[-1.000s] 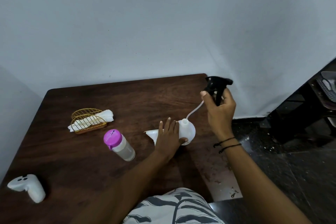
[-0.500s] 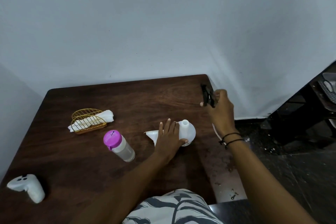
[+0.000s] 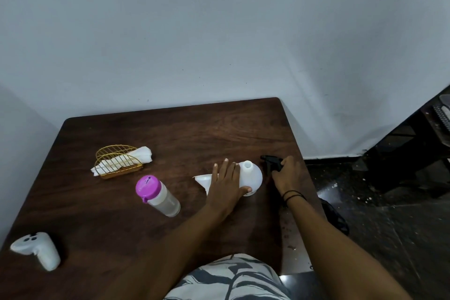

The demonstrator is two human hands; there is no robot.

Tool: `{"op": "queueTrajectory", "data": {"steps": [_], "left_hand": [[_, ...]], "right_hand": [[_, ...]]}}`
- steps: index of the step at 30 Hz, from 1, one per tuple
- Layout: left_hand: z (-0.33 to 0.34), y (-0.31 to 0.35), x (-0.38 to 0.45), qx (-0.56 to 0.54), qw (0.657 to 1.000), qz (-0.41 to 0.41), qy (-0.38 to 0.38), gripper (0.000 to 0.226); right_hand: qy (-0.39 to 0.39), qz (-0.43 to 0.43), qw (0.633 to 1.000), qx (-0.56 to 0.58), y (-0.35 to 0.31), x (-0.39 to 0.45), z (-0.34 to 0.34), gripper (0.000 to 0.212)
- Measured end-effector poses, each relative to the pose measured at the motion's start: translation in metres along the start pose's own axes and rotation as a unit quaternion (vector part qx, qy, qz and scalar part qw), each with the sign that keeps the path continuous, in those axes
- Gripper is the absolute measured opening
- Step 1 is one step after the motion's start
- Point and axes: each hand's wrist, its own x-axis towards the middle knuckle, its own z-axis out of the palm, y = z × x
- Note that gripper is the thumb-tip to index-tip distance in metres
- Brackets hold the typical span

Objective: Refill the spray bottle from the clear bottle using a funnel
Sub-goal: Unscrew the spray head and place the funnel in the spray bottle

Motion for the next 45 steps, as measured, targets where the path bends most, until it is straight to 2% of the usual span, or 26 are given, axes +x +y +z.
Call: {"op": "queueTrajectory", "data": {"steps": [12,17,22,27,29,32,36,41,45], "left_hand": [[-0.005,-0.002,0.001,-0.013,1.000,0.014,0.002,0.079],[-0.008,-0.003,0.000,-0.034,0.999,0.026,0.016,0.078],[-0.016,-0.008,-0.008,-0.086,0.994,0.026,0.063,0.082],[-0.020,-0.023,-0.027,-0.169,0.973,-0.027,0.154,0.061],[-0.021,-0.030,-0.032,-0.195,0.964,-0.068,0.166,0.055],[-0.021,-0.036,-0.039,-0.247,0.946,-0.138,0.160,0.052],[-0.021,-0.038,-0.043,-0.314,0.909,-0.219,0.164,0.052],[-0.027,-0.044,-0.043,-0.397,0.861,-0.288,0.138,0.053],[-0.027,-0.048,-0.040,-0.433,0.830,-0.337,0.096,0.052]], "right_hand": [[-0.033,-0.011,0.999,-0.025,0.007,-0.005,0.002,0.047],[0.023,-0.017,0.996,-0.083,-0.002,-0.022,-0.014,0.043],[0.095,-0.077,0.990,0.074,-0.037,-0.043,-0.023,0.023],[0.107,-0.227,0.953,0.172,-0.069,-0.076,-0.020,0.011],[0.085,-0.282,0.940,0.173,-0.078,-0.089,-0.012,0.011],[0.022,-0.305,0.941,0.145,-0.084,-0.103,0.008,0.014],[-0.126,-0.300,0.944,0.043,-0.081,-0.112,0.033,0.016],[-0.186,-0.261,0.944,-0.076,-0.089,-0.111,0.051,0.029],[-0.218,-0.226,0.942,-0.119,-0.094,-0.106,0.058,0.041]]}}
